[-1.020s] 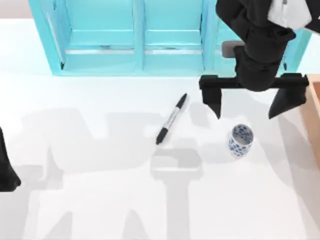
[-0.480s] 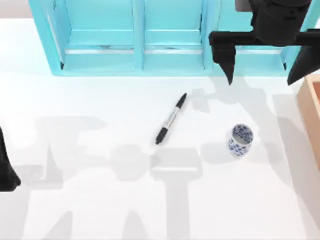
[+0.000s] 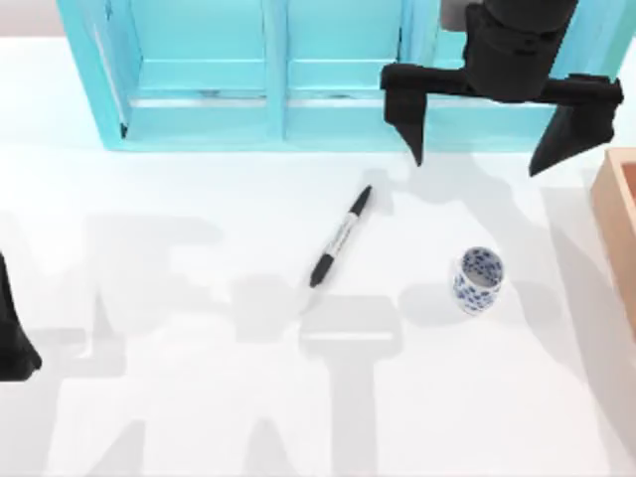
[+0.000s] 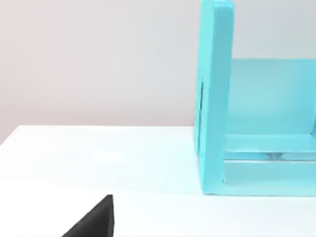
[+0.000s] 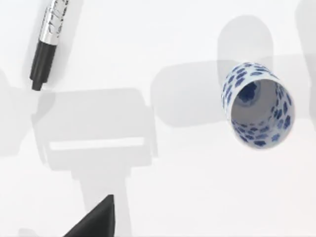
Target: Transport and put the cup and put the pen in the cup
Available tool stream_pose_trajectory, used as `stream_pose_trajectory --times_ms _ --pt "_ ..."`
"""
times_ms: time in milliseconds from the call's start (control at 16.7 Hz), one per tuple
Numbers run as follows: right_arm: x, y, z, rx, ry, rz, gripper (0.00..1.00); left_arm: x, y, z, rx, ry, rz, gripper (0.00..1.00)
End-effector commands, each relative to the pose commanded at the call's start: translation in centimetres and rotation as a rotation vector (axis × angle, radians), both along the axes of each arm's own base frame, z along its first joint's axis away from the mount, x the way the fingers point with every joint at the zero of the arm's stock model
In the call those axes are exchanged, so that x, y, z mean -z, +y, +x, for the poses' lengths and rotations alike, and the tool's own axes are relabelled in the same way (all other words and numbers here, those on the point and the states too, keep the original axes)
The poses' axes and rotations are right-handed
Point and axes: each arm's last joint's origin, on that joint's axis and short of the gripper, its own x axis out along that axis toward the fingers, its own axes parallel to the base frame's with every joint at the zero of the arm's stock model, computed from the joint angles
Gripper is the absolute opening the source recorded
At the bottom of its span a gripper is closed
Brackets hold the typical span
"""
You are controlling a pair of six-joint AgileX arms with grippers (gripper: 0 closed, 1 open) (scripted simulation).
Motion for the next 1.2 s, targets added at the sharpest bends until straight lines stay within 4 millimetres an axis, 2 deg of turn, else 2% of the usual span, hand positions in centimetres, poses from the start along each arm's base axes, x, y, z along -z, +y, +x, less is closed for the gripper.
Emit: stream_pose_trajectory --times_ms 360,480,600,900,1020,1200 --pt "7.9 5.3 3.2 0.290 -0.018 0.123 1.00 0.0 0.0 0.0 0.000 0.000 0.000 1.00" --pt "9.8 6.4 3.6 0.345 -0.020 0.153 1.00 0.0 0.0 0.0 0.000 0.000 0.000 1.00" --pt "10.7 6.9 3.8 0.369 -0.019 0.165 1.00 0.0 0.0 0.0 0.000 0.000 0.000 1.00" --pt "10.7 6.8 3.9 0.373 -0.022 0.166 1.00 0.0 0.0 0.0 0.000 0.000 0.000 1.00" --pt "12.3 7.2 4.1 0.370 -0.017 0.163 1.00 0.0 0.0 0.0 0.000 0.000 0.000 1.00" --pt "16.1 8.1 4.6 0.370 -0.023 0.169 1.00 0.0 0.0 0.0 0.000 0.000 0.000 1.00"
